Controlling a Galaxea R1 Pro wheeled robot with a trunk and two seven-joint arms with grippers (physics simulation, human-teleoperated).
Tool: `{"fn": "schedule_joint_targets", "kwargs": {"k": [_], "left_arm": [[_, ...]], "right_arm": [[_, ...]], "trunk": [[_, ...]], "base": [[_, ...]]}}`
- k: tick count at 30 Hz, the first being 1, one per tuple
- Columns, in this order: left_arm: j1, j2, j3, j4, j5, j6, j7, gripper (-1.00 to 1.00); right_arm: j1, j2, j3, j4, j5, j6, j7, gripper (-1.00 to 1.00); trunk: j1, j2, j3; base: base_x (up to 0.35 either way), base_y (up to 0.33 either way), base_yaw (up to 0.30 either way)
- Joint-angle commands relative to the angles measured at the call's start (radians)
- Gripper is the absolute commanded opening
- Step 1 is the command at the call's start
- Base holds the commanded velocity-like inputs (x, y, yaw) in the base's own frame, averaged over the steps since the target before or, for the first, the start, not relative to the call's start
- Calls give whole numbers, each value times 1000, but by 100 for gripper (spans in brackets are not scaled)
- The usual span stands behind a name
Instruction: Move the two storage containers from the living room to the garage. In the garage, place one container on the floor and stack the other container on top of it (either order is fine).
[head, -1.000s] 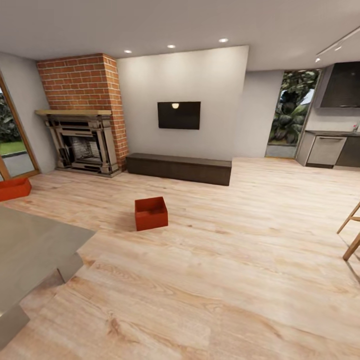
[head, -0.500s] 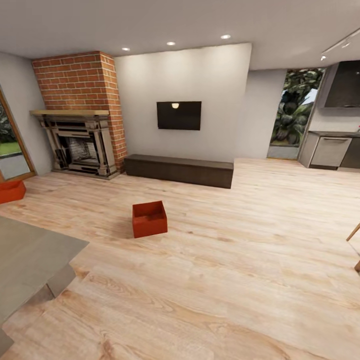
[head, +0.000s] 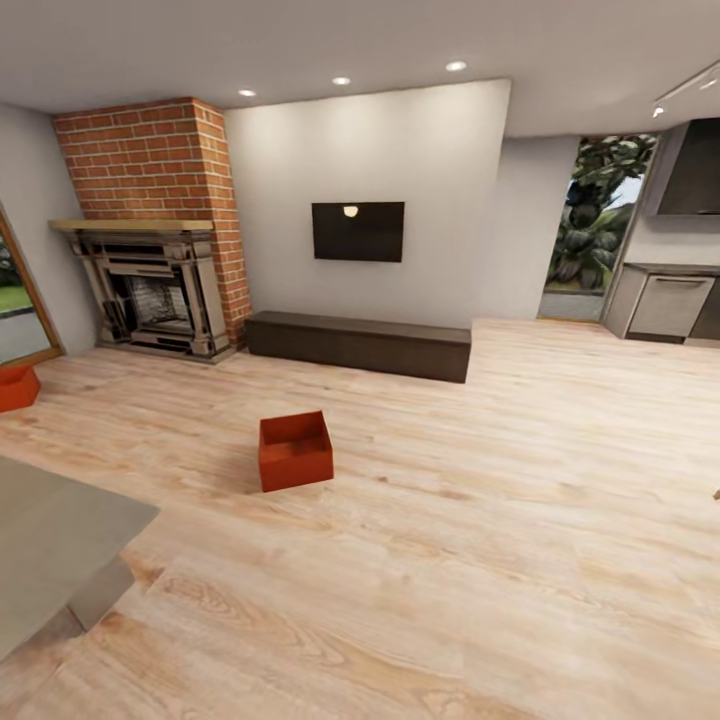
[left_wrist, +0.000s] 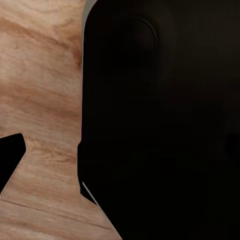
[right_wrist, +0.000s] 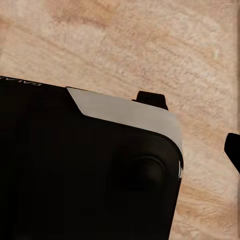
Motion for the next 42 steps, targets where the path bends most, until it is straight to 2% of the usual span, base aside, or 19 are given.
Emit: {"fn": "schedule_joint_targets", "kwargs": {"k": [1, 42], "left_arm": [[0, 0, 0, -1, 8, 0, -1, 100], [0, 0, 0, -1, 8, 0, -1, 100]], "right_arm": [[-1, 1, 8, 3, -10, -6, 3, 100], [-1, -1, 8, 3, -10, -6, 3, 100]], "trunk": [[1, 0, -1], [1, 0, -1]], "base": [[322, 0, 0], [322, 0, 0]]}}
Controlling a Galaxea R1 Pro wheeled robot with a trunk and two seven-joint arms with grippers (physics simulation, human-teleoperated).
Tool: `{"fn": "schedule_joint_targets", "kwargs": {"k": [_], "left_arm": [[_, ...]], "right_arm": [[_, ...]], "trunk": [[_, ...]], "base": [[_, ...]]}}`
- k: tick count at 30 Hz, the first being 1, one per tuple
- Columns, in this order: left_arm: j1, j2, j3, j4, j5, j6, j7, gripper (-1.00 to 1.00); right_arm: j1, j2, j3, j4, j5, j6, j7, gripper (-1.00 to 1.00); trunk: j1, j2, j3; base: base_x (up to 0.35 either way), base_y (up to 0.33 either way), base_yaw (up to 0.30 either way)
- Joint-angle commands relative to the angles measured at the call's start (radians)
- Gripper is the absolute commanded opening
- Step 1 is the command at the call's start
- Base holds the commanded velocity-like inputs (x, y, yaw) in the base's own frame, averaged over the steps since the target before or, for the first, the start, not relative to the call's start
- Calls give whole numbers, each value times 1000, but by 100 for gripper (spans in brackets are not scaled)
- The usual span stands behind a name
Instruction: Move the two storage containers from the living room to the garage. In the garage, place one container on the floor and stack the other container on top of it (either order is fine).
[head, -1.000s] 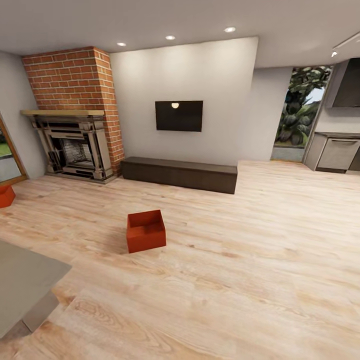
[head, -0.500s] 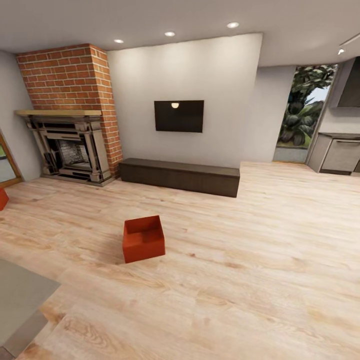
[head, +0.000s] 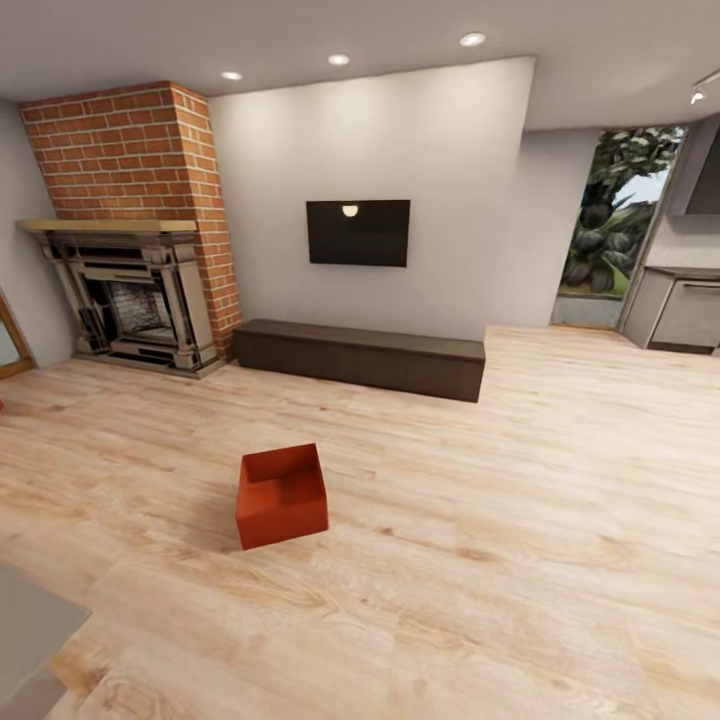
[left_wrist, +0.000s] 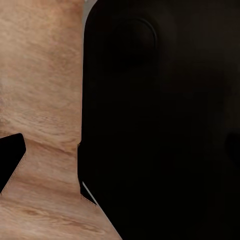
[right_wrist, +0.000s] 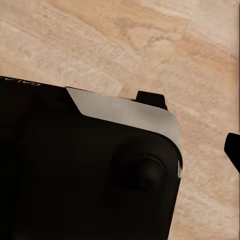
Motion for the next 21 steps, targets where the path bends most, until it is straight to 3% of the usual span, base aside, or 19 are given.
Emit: {"fn": "schedule_joint_targets", "kwargs": {"k": [1, 21], "left_arm": [[0, 0, 0, -1, 8, 0, -1, 100], [0, 0, 0, -1, 8, 0, -1, 100]], "right_arm": [[-1, 0, 8, 3, -10, -6, 3, 100], [-1, 0, 8, 3, -10, -5, 2, 100]], "trunk": [[1, 0, -1], [1, 0, -1]], "base": [[322, 0, 0], [322, 0, 0]]}}
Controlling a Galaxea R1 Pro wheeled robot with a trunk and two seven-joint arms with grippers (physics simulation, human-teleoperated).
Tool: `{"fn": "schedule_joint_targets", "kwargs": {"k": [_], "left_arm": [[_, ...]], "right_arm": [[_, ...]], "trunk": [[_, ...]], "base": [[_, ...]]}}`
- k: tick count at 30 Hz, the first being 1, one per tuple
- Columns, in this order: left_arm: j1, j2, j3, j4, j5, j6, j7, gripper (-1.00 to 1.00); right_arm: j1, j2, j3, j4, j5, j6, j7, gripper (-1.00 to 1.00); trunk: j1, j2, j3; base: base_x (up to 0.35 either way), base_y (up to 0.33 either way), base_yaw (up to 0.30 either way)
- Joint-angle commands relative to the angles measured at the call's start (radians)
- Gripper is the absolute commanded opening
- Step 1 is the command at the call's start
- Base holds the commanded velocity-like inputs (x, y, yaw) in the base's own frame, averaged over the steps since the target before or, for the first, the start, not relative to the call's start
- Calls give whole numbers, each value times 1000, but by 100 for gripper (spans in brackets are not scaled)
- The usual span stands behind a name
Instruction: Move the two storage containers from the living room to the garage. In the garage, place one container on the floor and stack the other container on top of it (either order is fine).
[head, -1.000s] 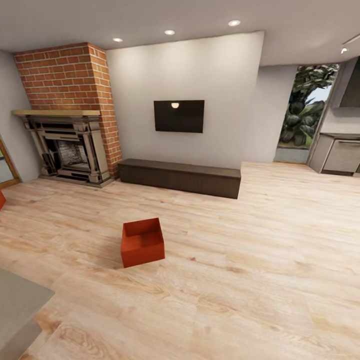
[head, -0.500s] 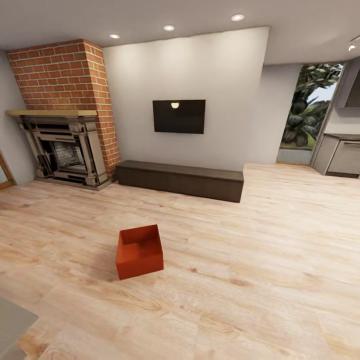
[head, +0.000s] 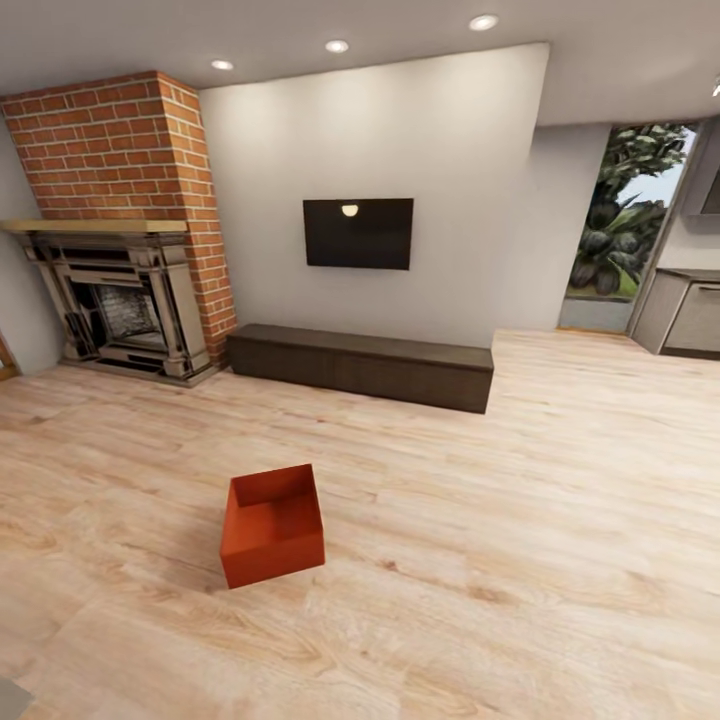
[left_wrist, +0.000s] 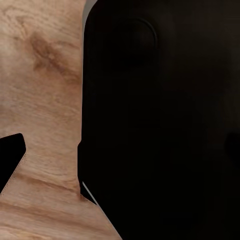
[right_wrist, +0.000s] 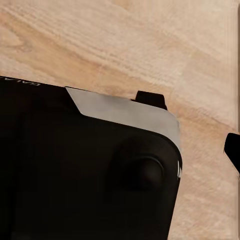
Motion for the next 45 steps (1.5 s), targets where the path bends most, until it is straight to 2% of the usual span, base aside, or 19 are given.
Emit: {"fn": "schedule_joint_targets", "kwargs": {"k": [1, 24, 37, 45], "left_arm": [[0, 0, 0, -1, 8, 0, -1, 100], [0, 1, 0, -1, 8, -2, -1, 100], [0, 2, 0, -1, 9, -3, -1, 100], [0, 2, 0, -1, 23, -3, -1, 100]], "right_arm": [[-1, 1, 7, 3, -10, -6, 3, 100], [-1, 1, 7, 3, -10, -6, 3, 100], [-1, 0, 7, 3, -9, -6, 4, 100], [-1, 0, 7, 3, -8, -6, 4, 100]], "trunk": [[1, 0, -1], [1, 0, -1], [1, 0, -1], [1, 0, -1]], "base": [[322, 0, 0], [314, 0, 0], [37, 0, 216], [1, 0, 273]]}}
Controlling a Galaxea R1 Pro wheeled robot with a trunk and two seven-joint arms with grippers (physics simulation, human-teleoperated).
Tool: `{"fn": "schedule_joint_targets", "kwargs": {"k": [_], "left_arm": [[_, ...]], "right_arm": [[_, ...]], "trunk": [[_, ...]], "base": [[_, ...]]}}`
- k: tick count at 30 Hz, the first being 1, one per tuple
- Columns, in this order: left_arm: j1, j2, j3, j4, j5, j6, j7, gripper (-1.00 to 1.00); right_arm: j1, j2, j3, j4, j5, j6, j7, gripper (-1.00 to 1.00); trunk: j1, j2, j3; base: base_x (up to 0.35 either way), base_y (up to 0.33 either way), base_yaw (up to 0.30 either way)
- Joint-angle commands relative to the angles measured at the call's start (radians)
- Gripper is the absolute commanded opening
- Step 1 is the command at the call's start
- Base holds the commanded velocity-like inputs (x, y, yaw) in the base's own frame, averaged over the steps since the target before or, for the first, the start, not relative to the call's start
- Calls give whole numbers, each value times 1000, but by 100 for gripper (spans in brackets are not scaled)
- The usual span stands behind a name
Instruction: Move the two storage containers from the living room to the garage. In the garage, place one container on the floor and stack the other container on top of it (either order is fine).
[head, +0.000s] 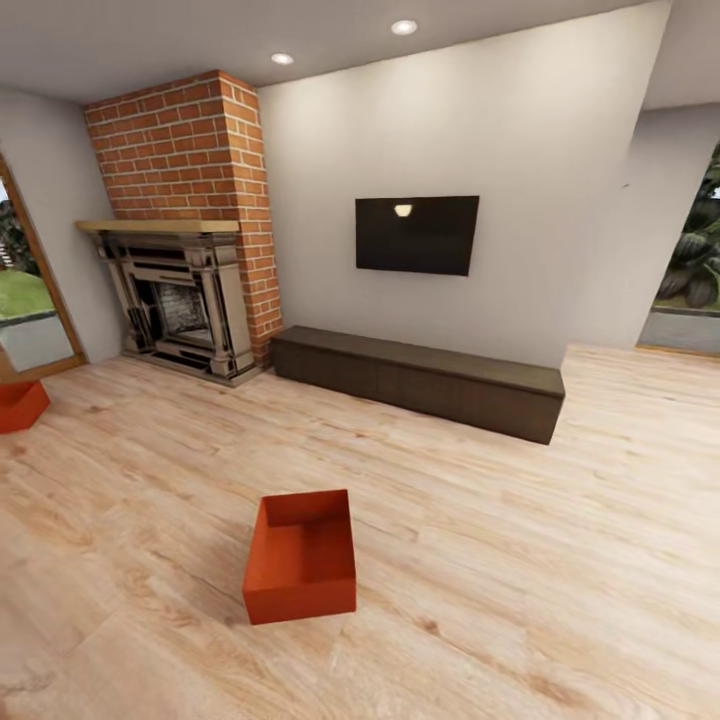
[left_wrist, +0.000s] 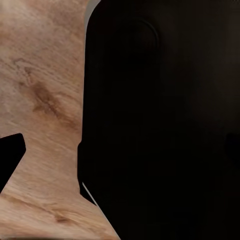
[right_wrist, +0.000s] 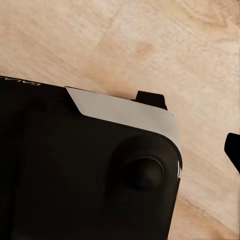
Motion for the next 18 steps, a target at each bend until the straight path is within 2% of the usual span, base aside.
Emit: {"fn": "schedule_joint_targets", "kwargs": {"k": [1, 12, 15, 18], "left_arm": [[0, 0, 0, 0, 10, -1, -1, 100], [0, 0, 0, 0, 12, -1, 1, 100], [0, 0, 0, 0, 12, -1, 0, 100], [0, 0, 0, 0, 14, 1, -1, 100]], "right_arm": [[-1, 1, 8, 3, -11, -6, 3, 100], [-1, 1, 8, 3, -10, -6, 3, 100], [-1, 1, 8, 3, -10, -6, 3, 100], [-1, 1, 8, 3, -10, -6, 3, 100]], "trunk": [[0, 0, -1], [0, 0, -1], [0, 0, -1], [0, 0, -1]], "base": [[0, 0, 273], [0, 0, 272], [63, 0, 122], [258, 0, 24]]}}
